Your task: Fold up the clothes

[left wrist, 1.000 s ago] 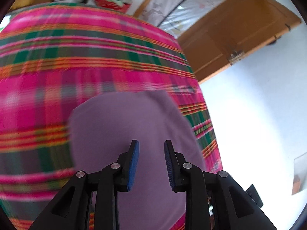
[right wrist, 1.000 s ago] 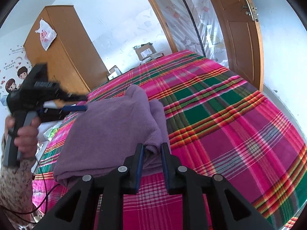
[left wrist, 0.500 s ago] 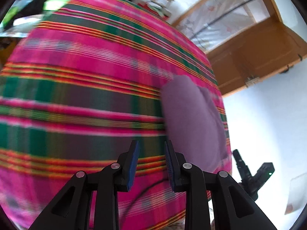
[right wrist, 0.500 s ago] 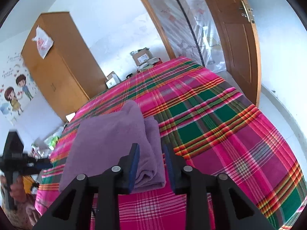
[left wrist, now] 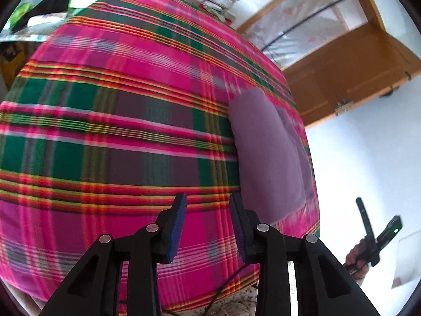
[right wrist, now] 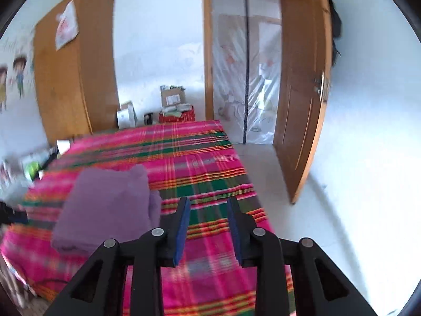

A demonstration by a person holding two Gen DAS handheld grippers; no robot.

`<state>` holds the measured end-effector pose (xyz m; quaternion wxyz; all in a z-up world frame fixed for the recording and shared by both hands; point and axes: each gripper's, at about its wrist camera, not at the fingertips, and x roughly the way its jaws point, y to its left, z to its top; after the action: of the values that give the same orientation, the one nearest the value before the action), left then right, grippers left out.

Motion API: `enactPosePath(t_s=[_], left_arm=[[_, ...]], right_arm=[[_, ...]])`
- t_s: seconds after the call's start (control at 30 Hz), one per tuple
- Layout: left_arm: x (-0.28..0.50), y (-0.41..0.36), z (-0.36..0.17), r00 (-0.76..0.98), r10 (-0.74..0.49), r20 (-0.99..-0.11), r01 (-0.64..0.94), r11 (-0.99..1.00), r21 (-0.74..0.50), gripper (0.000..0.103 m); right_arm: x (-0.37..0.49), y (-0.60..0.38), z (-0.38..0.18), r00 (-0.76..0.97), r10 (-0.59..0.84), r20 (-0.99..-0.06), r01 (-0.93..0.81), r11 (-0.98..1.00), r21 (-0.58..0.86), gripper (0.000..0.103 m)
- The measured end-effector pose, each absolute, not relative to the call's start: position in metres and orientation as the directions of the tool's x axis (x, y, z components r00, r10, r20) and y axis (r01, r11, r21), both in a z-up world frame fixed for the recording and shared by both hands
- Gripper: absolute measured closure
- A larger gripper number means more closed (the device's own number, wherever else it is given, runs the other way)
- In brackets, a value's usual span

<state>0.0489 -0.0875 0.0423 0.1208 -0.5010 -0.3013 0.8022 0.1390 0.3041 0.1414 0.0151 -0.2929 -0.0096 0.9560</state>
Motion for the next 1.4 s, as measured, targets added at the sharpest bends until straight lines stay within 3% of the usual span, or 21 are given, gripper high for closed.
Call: enactPosePath(t_s=[0.33, 0.6, 0.97, 1.03, 1.13, 1.4], left_arm=[[0.014, -0.024, 0.034, -0.417, 0.557, -0.718, 0.01, -0.787, -0.617, 0.068], [-0.007, -0.01, 0.029, -0.421, 0.549, -0.722, 0.024, -0.789, -0.614, 0.068], [-0.016, -0.006, 0.022, -0.406, 0.538, -0.739, 0.039, -0.798, -0.602, 0.063], [-0.017, -0.005, 0.022, -0.405, 0.532, -0.744, 0.038, -0.803, -0.595, 0.063], [-0.02, -0.007, 0.022, -0.403, 0.541, -0.739, 0.046, -0.794, -0.606, 0.063], [-0.027, -0.007, 0.016, -0.388, 0.557, -0.734, 0.04, -0.786, -0.617, 0.057]], right_arm=[[0.069, 0.277, 0.079, -0.688, -0.202, -0.697, 0.17, -0.979, 0.116, 0.072], [-0.021, 0.289, 0.052, -0.61, -0.401, -0.683, 0.158, -0.906, 0.392, 0.061], [-0.101, 0.256, 0.019, -0.444, -0.55, -0.707, 0.228, -0.833, 0.505, 0.06], [-0.109, 0.257, 0.011, -0.426, -0.564, -0.708, 0.195, -0.821, 0.537, 0.062], [-0.108, 0.261, 0.007, -0.438, -0.58, -0.687, 0.179, -0.805, 0.565, 0.091], [-0.086, 0.269, 0.023, -0.555, -0.536, -0.636, 0.174, -0.823, 0.541, 0.094]])
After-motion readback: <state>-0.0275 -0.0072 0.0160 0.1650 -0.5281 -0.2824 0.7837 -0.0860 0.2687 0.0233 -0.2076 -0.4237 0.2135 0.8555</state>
